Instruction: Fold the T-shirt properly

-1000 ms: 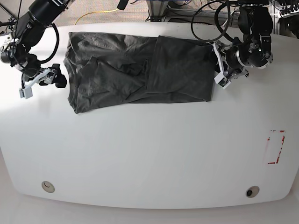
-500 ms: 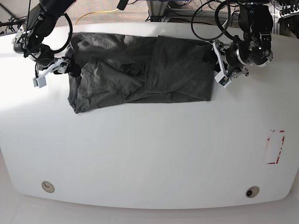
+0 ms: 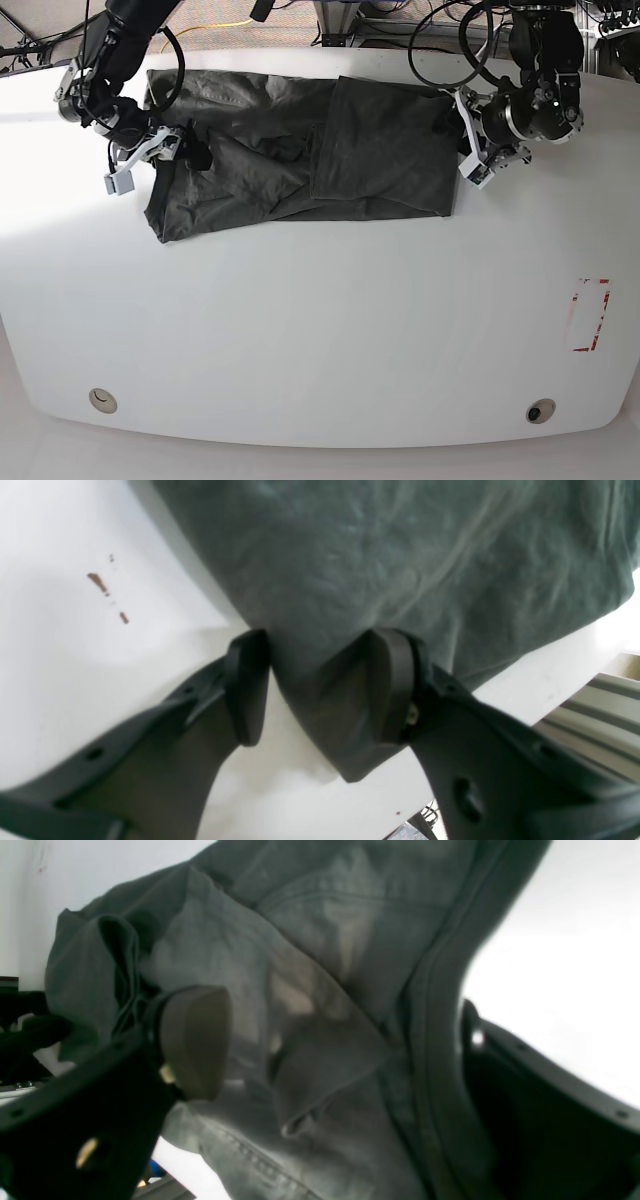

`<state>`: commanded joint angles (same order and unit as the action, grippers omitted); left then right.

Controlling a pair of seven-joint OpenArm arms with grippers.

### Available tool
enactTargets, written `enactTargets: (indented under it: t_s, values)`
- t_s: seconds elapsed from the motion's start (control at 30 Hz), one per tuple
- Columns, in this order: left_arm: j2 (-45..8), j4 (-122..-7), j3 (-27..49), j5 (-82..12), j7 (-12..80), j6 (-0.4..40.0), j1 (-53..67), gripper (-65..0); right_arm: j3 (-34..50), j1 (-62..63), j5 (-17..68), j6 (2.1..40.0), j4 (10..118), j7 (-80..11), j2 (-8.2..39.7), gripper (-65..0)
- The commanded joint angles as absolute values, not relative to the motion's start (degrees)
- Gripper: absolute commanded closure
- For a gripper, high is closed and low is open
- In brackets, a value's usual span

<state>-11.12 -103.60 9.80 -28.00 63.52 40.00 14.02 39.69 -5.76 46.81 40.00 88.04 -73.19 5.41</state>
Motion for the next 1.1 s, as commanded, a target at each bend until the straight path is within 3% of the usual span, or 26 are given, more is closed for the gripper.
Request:
enactTargets:
  t_s: [0.13, 0.23, 0.33, 0.43, 0.67, 0.83, 1.1]
  values:
    - [-10.15, -103.52, 9.80, -27.82, 63.52, 40.00, 14.02, -27.4, 37.85, -5.67, 46.81, 40.00, 88.04, -70.99, 5.58, -22.0]
    - [-8.66, -103.52, 9.80, -27.82, 63.52, 40.00, 13.23, -20.3, 36.97, -5.67, 46.81, 40.00, 88.13, -69.93, 5.58, -1.3]
    - [-7.87, -102.99, 9.80, -27.82, 63.52, 40.00, 12.44, -13.6, 36.97, -5.93, 46.99, 40.00, 89.63, -69.93, 5.67, 0.0]
    - [-7.87, -100.44, 9.80, -27.82, 63.52, 40.00, 12.00, -11.1, 36.97, -6.11, 46.90, 40.00, 93.23, -69.85, 5.76, 0.0]
    - [-7.78, -97.27, 9.80, -27.91, 63.43, 40.00, 11.91, -10.8, 36.53, -8.75, 47.25, 40.00, 107.21, -70.20, 5.85, 0.0]
    - [-7.78, -96.31, 9.80, -27.82, 63.43, 40.00, 10.24, -10.8, 36.44, -8.57, 47.43, 40.00, 114.51, -75.47, 5.14, 0.0]
    - [-7.78, -95.16, 9.71, -27.91, 63.43, 40.00, 9.89, -10.8, 27.47, -9.10, 53.23, 40.00, 115.56, -75.82, 3.65, 0.0]
